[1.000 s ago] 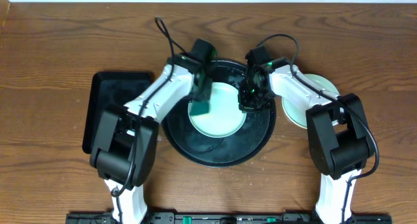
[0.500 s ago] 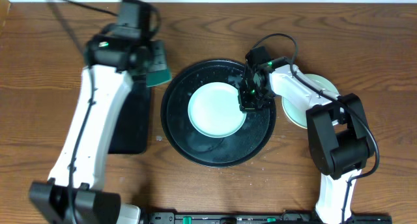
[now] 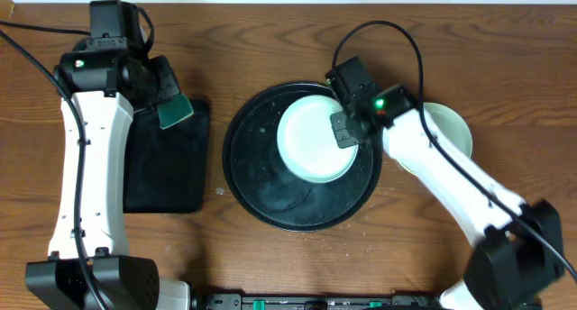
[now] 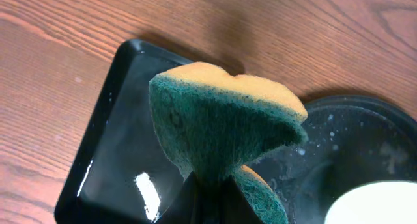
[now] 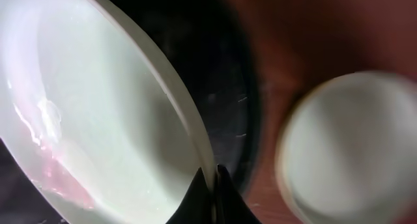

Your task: Clean dirty plates on tray and stack at the side

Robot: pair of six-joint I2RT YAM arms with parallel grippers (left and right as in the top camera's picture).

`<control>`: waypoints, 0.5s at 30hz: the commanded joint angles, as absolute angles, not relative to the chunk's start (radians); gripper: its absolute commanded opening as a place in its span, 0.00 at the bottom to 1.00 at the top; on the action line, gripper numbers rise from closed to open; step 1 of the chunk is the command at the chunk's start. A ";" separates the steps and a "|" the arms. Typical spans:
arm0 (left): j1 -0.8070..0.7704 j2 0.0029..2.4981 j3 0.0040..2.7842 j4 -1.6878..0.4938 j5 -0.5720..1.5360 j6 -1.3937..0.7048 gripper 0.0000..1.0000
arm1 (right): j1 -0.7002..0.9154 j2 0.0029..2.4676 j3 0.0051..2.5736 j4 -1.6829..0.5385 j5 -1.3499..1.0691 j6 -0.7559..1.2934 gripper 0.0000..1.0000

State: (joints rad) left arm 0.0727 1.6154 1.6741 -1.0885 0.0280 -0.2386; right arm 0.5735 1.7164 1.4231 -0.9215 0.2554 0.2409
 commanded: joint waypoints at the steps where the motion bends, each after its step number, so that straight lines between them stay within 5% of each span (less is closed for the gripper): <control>1: 0.080 1.621 1.672 -1.090 0.042 -0.248 0.07 | 0.663 1.639 1.427 -0.920 0.626 0.219 0.01; 15: 0.080 1.633 1.672 -1.100 0.042 -0.248 0.07 | 0.941 1.588 1.427 -0.893 1.335 0.159 0.01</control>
